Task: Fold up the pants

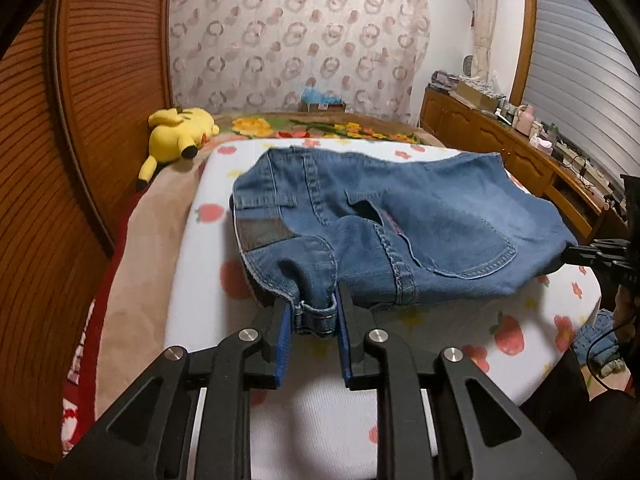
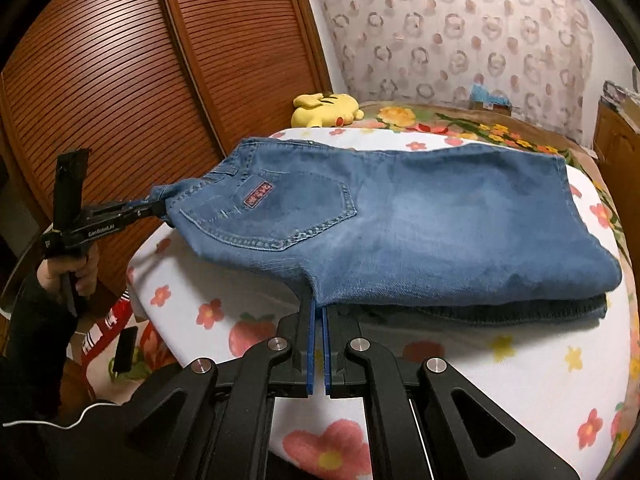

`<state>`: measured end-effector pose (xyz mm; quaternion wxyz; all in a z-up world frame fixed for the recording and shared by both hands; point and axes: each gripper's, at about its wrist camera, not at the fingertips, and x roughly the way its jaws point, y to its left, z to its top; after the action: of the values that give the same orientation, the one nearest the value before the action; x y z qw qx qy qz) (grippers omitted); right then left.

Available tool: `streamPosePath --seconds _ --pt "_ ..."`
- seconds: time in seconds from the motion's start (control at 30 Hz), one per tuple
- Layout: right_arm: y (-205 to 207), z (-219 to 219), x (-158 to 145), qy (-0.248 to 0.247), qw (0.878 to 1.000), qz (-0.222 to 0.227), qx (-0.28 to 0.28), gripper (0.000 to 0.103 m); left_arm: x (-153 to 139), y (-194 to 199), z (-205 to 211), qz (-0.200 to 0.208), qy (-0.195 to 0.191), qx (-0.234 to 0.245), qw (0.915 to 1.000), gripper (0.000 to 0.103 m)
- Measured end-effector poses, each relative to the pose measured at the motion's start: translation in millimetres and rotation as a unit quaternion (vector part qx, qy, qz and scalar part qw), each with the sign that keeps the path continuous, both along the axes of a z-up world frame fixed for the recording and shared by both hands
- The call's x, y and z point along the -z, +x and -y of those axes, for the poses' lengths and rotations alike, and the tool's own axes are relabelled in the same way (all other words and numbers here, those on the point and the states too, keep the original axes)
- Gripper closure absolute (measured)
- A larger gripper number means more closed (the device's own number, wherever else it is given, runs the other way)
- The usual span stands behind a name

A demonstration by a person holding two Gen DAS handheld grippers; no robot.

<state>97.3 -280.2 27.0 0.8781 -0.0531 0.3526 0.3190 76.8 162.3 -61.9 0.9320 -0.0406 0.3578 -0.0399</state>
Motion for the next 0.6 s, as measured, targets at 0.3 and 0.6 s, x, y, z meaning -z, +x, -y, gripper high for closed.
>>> streamPosePath --seconds 0.3,0.6 --pt "-18 10 -16 -0.001 0.999 0.028 0.038 0.101 -19 -11 3 0.019 0.010 -0.006 0.9997 0.055" --pt "-17 38 -10 0.002 0.995 0.042 0.092 0.098 -36 -9 11 0.054 0.019 -0.004 0.9984 0.025"
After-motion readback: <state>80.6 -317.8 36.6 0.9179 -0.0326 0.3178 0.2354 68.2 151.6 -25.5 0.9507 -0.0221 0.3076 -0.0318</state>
